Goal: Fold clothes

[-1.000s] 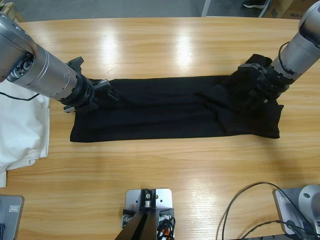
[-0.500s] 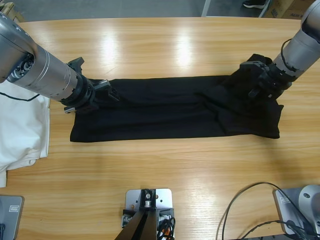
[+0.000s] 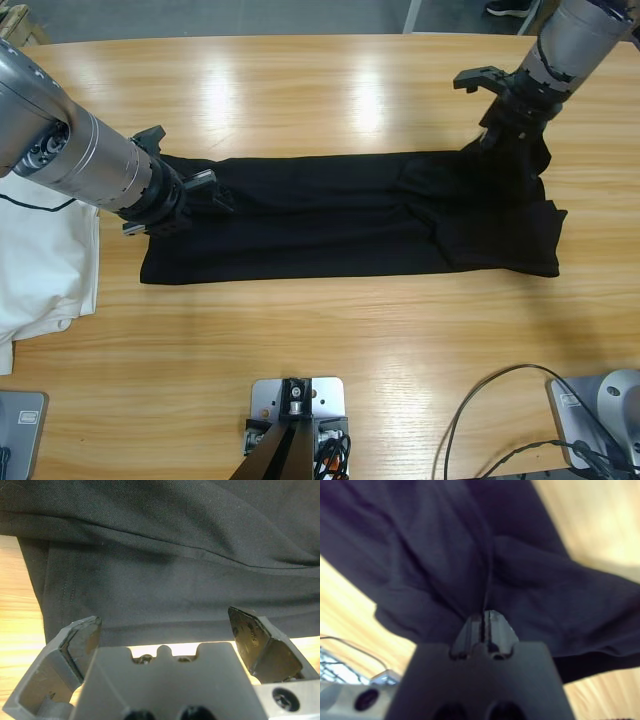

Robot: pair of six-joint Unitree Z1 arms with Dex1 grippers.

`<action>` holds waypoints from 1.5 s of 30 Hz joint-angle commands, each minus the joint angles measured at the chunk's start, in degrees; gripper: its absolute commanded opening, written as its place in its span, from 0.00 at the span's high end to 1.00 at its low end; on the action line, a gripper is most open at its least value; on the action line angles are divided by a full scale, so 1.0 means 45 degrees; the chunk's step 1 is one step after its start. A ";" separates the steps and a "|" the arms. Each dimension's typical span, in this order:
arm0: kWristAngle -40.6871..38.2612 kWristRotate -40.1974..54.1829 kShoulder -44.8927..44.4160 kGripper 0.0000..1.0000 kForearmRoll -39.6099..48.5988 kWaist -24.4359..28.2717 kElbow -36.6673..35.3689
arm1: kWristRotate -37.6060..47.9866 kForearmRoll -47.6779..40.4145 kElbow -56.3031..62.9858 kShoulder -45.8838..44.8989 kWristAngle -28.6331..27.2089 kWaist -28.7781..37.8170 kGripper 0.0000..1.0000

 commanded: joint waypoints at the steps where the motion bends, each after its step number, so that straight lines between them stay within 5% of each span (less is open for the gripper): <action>1: -0.0138 -0.0211 0.0337 0.01 0.0110 -0.0101 0.0433 | -0.0277 -0.0406 -0.0496 0.1097 -0.1015 0.0157 1.00; 15: -0.0138 -0.0200 0.0251 0.01 0.0110 -0.0101 0.0468 | -0.0332 -0.1664 -0.0590 0.2023 -0.1586 0.0157 1.00; 16: -0.0138 -0.0196 0.0216 0.01 0.0110 -0.0101 0.0483 | -0.0257 -0.1676 -0.0601 0.2152 -0.1652 0.0161 0.89; 17: -0.0138 -0.0192 0.0173 0.01 0.0122 -0.0101 0.0491 | -0.0121 -0.1812 -0.0562 0.2191 -0.1636 0.0150 0.24; 18: -0.0138 -0.0192 0.0138 0.01 0.0126 -0.0101 0.0499 | -0.0019 -0.1992 -0.0512 0.2124 -0.1511 0.0122 0.07; 19: -0.0138 -0.0172 0.0099 0.01 0.0130 -0.0101 0.0511 | 0.0004 -0.2113 -0.0508 0.1929 -0.1324 0.0118 0.02; 22: -0.0138 -0.0192 0.0107 0.00 0.0130 -0.0101 0.0483 | 0.0508 -0.2668 -0.0051 0.0515 -0.1203 0.0091 0.00; 28: -0.0158 -0.0289 0.0357 0.00 0.0052 -0.0101 0.0226 | 0.5528 -0.3461 0.2996 -0.2657 -0.0328 -0.2171 0.00; 34: -0.0158 -0.0293 0.0286 0.00 0.0071 -0.0101 0.0315 | 0.7829 -0.4656 0.6805 -0.3095 0.1559 -0.5300 0.00; 45: -0.0158 -0.0387 0.0263 0.00 0.0071 -0.0101 0.0218 | 1.1110 -0.7617 1.0223 -0.3341 0.2578 -0.6292 0.03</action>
